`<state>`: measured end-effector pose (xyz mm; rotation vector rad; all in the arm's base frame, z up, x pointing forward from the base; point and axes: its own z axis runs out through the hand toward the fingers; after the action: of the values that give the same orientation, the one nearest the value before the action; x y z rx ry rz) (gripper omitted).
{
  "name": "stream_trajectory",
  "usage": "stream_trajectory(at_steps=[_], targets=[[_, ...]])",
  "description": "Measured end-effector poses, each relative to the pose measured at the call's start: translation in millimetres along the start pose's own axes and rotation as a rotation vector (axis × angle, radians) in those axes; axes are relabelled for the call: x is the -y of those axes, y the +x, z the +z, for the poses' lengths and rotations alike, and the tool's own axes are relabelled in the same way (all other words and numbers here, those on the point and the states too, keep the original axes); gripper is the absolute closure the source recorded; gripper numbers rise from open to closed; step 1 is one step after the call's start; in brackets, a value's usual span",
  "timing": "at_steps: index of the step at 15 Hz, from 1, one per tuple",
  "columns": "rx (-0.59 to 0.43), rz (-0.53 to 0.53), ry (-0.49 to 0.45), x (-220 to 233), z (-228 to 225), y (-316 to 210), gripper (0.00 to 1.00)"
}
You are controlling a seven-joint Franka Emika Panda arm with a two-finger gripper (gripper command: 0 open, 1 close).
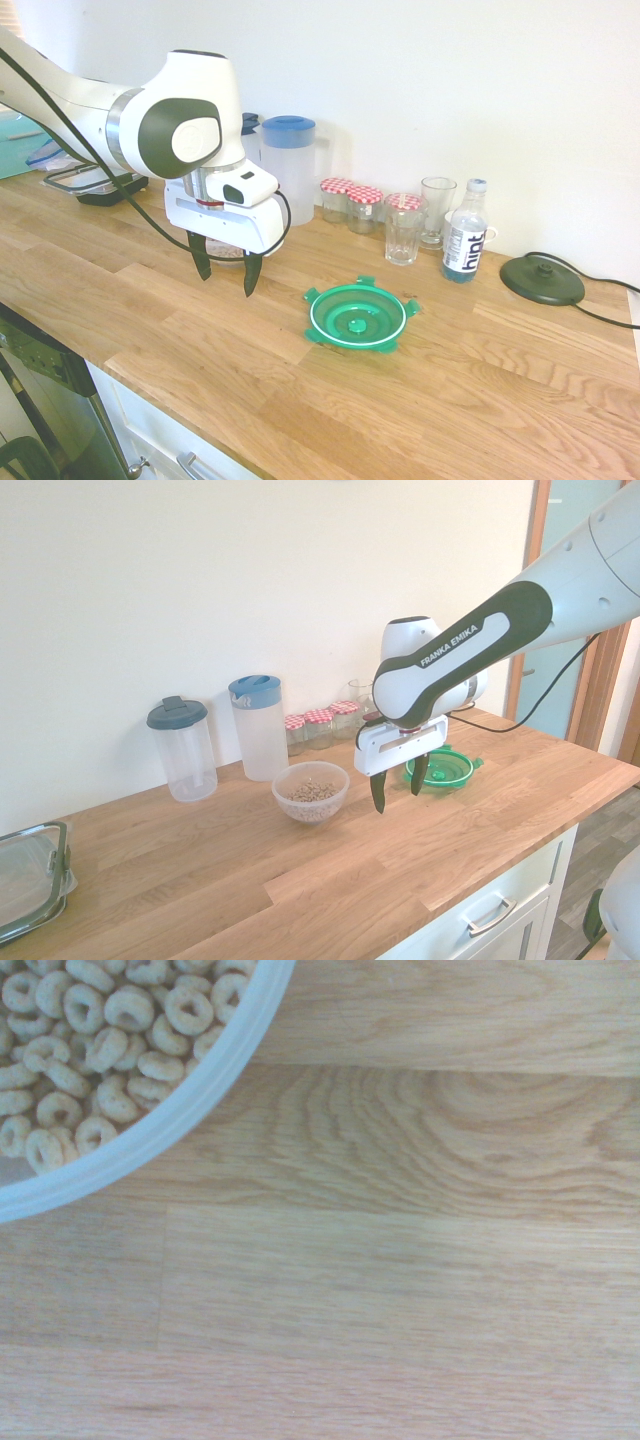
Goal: Cover the lid of food container
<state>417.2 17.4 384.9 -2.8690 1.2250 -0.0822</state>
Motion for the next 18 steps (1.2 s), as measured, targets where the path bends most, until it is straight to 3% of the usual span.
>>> stream_trajectory(at_steps=[3, 7, 11, 18], targets=[[0.001, 0.002, 0.004, -1, -2, 4, 0.00], [0.076, -0.009, 0.080, -16, -49, 42, 0.00], [0.256, -0.075, 0.220, -80, -88, 113, 0.00], [0.437, -0.057, 0.354, -182, -65, 226, 0.00]])
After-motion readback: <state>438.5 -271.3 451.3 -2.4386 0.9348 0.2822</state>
